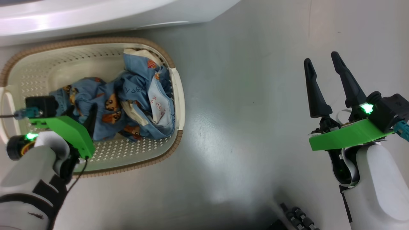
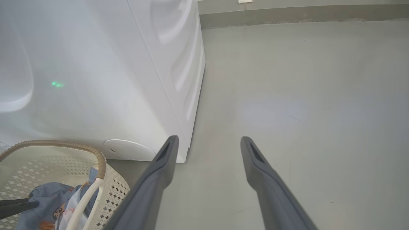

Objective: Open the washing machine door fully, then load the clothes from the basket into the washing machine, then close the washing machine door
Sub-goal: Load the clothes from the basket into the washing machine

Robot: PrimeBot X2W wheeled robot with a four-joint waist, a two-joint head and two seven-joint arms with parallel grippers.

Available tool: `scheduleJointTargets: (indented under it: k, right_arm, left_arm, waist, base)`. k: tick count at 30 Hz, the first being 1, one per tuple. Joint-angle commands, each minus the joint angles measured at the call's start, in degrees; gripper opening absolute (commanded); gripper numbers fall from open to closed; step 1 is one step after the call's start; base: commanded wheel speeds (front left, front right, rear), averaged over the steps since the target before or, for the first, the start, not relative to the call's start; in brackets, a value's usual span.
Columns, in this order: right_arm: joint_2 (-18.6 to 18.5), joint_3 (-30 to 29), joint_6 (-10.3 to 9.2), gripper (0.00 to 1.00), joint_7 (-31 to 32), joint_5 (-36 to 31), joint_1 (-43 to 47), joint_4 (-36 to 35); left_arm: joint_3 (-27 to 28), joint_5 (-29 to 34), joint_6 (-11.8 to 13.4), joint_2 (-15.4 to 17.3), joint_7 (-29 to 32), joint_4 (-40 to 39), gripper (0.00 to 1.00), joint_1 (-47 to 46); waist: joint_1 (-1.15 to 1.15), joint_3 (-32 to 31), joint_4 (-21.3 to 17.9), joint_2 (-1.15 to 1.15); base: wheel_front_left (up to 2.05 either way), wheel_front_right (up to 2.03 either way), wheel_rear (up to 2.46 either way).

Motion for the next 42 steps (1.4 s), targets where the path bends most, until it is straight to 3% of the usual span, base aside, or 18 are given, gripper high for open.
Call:
scheduleJointTargets:
  k: [1, 9, 10, 11, 13, 14, 24, 32, 37, 42]
  right_arm:
    - [0.39, 1.29, 0.09, 1.00, -0.43, -1.10, 1.25, -1.54]
    - [0.87, 2.14, 0.09, 1.00, -0.43, -1.38, 0.95, -1.93]
    - [0.90, 2.19, 0.09, 1.00, -0.43, -1.40, 0.91, -1.96]
    - [0.92, 2.20, 0.09, 1.00, -0.43, -1.38, 0.84, -1.97]
    - [0.91, 2.13, 0.09, 1.00, -0.43, -1.37, 0.74, -2.00]
    - [0.91, 2.07, 0.09, 1.00, -0.43, -1.37, 0.72, -2.01]
    - [0.81, 1.50, 0.09, 1.00, -0.43, -1.34, 0.97, -1.50]
    - [0.47, 0.59, 0.09, 1.00, -0.43, -1.12, 2.33, -0.80]
    - [-0.07, -0.02, 0.09, 1.00, -0.43, -0.96, 4.17, -0.33]
    - [-0.59, -0.24, 0.09, 1.00, -0.43, -0.55, 6.73, 0.43]
  left_arm:
    - [0.47, -0.95, -0.08, 2.58, 0.33, 0.50, 1.00, -0.23]
    - [-2.30, -3.95, -0.08, 2.91, 3.41, 1.80, 1.00, -1.72]
    - [-2.60, -4.38, -0.08, 2.92, 3.65, 1.67, 0.91, -1.78]
    - [-2.89, -4.76, -0.08, 2.98, 3.76, 1.58, 0.54, -1.84]
    - [-3.51, -5.38, -0.08, 3.11, 3.69, 1.50, 0.09, -1.94]
    - [-3.83, -5.71, -0.08, 3.13, 3.67, 1.43, 0.00, -1.95]
    - [-5.47, -9.99, -0.08, 3.16, -1.59, -0.96, 0.00, -0.01]
    - [-6.55, -9.98, -0.08, 3.36, -4.30, -2.64, 0.00, 2.57]
    - [-1.23, -5.67, -0.08, 4.06, -4.42, -6.04, 0.00, 4.13]
    - [9.84, 2.78, -0.08, 3.98, -4.43, -11.73, 0.00, 10.30]
  waist:
    - [0.00, 0.48, -0.39, 0.00]
    - [0.00, 1.05, -1.08, 0.00]
    - [0.00, 1.01, -1.14, 0.00]
    - [0.00, 0.96, -1.19, 0.00]
    - [0.00, 0.77, -1.22, 0.00]
    - [0.00, 0.64, -1.21, 0.00]
    - [0.00, -3.29, -0.09, 0.00]
    - [0.00, -8.12, 1.60, 0.00]
    - [0.00, -11.93, 3.21, 0.00]
    - [0.00, -17.17, 4.41, 0.00]
  base:
    - [0.00, 0.00, 0.00]
    - [0.00, 0.00, 0.00]
    - [0.00, 0.00, 0.00]
    - [0.00, 0.00, 0.00]
    - [0.00, 0.00, 0.00]
    - [0.00, 0.00, 0.00]
    - [0.00, 0.00, 0.00]
    - [0.00, 0.00, 0.00]
    - [0.00, 0.00, 0.00]
    - [0.00, 0.00, 0.00]
